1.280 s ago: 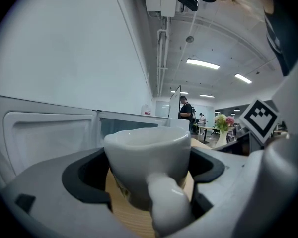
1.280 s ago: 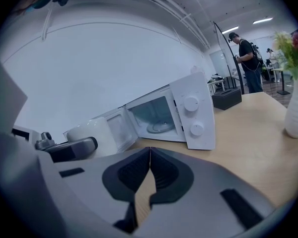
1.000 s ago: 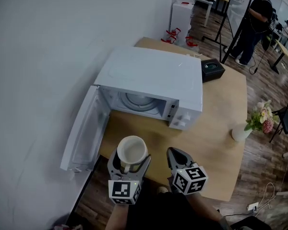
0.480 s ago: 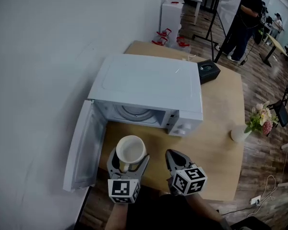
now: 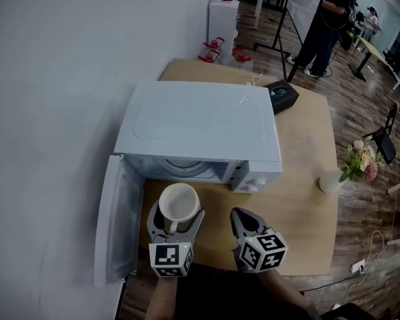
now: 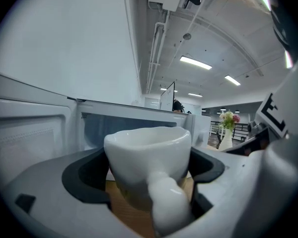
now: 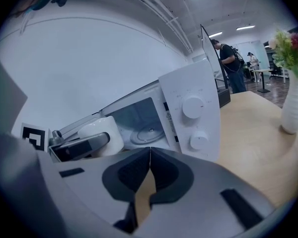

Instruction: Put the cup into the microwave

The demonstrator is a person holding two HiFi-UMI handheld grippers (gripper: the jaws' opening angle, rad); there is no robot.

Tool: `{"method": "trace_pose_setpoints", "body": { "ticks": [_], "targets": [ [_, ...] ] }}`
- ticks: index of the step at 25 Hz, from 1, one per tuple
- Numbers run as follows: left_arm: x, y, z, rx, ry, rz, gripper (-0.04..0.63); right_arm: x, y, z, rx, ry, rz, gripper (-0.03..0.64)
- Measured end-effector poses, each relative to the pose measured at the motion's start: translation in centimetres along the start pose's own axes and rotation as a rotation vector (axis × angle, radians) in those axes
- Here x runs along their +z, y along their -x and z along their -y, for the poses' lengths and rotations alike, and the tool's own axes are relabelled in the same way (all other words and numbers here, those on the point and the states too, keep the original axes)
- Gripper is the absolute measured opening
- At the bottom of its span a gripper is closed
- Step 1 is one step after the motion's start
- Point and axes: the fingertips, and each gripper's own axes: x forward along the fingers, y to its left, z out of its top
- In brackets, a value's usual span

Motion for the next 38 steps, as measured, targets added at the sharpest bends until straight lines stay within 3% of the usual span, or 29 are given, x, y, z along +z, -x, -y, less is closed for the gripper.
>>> {"method": "trace_pose_setpoints", "body": {
  "ticks": [15,38],
  "targets": [
    [0.3,-5.8,-2.3,-0.071,-0.041,-0.012,0.479,1.4,-2.8,0.4,-0.089,-0.015,0.037,-0.006],
    [0.2,-15.7,-4.8,-0.023,-0.114,-0.004,0.479,0.6,-3.8,2.4,-0.148,-0.032,-0.025,-0.006]
  ]
}}
